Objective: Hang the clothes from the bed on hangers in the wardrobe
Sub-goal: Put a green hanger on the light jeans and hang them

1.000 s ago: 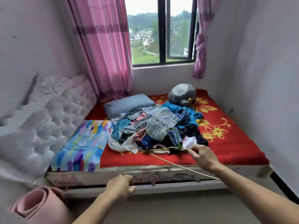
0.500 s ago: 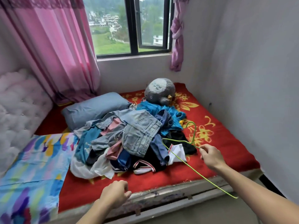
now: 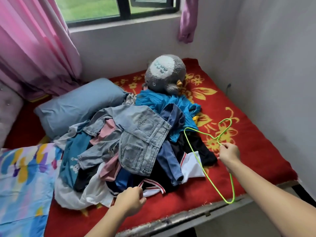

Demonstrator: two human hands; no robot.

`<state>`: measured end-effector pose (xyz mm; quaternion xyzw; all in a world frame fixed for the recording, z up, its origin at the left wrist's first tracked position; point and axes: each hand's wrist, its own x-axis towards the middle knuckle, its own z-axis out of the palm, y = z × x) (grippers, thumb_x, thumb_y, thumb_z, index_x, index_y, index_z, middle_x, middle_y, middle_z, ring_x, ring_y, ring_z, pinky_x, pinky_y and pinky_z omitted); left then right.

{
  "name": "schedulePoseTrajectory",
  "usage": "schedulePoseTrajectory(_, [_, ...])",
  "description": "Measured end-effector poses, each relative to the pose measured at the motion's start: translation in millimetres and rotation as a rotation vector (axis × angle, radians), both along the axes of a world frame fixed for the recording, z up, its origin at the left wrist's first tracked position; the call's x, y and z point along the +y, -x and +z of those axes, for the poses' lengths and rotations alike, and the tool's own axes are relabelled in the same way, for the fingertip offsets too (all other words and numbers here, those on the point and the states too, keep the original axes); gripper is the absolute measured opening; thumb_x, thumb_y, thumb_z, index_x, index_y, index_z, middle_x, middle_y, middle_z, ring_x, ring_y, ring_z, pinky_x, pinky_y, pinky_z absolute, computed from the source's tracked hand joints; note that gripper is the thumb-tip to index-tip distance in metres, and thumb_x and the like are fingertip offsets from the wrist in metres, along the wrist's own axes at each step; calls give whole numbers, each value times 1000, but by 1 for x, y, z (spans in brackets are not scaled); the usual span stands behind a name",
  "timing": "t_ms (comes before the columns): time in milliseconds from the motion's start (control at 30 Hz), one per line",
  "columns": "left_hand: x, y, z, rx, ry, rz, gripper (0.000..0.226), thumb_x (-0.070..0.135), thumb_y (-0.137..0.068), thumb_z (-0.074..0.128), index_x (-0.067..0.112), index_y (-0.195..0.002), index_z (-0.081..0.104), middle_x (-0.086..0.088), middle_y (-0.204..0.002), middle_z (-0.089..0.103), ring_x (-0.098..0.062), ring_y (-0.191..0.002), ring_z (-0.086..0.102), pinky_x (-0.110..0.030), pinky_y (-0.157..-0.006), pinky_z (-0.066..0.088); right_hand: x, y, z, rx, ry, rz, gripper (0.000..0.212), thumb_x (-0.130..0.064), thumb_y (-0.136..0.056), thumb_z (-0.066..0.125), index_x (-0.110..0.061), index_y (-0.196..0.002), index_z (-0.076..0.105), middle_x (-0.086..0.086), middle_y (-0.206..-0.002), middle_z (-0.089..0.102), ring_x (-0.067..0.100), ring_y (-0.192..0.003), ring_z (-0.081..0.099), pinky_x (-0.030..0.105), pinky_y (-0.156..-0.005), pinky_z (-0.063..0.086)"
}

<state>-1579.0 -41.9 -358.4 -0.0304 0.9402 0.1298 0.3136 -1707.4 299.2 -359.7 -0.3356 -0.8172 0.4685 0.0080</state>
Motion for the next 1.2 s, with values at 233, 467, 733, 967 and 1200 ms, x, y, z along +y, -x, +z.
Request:
schedulePoseTrajectory(233, [9,96,-66,-85,41,84,13,41,-87,48,28,-86,50,1,-105,66,-22,-100,60,-33,-73,43,3,156,-123,-157,160,-49,18,-13,-92,44,-17,-82,59,6,-66,52,14,-47,55,18,-39,47])
schedulePoseTrajectory(467, [25,172,-155,-30,35,170,24,36,-92,49,20,-108,56,-3,-113,57,-26,-109,55,-37,-83,44,-12,186,-222,-568,-230,338,33,-23,-85,61,-7,-114,63,20,-118,63,38,-107,59,39,-86,47])
schedulePoseTrajectory(733, [28,213,-231,142,119,171,60,26,-70,75,11,-124,54,-13,-108,54,-35,-99,54,-45,-77,50,-105,270,-213,-197,-410,867,37,-25,-92,52,-17,-128,56,9,-129,55,31,-118,52,41,-91,44])
schedulePoseTrajectory(967, [30,214,-282,154,296,84,101,47,-67,75,13,-147,24,-16,-139,35,-33,-123,38,-44,-93,40,-167,305,-261,-152,-398,883,53,-18,-94,47,-28,-143,32,15,-111,61,38,-101,57,42,-81,44])
schedulePoseTrajectory(1200, [-2,190,-299,326,247,-53,85,9,-61,61,13,-143,40,-17,-139,45,-35,-120,47,-43,-81,44,-107,264,-257,150,-286,949,48,-18,-88,43,-36,-131,54,6,-89,61,29,-83,61,42,-76,49])
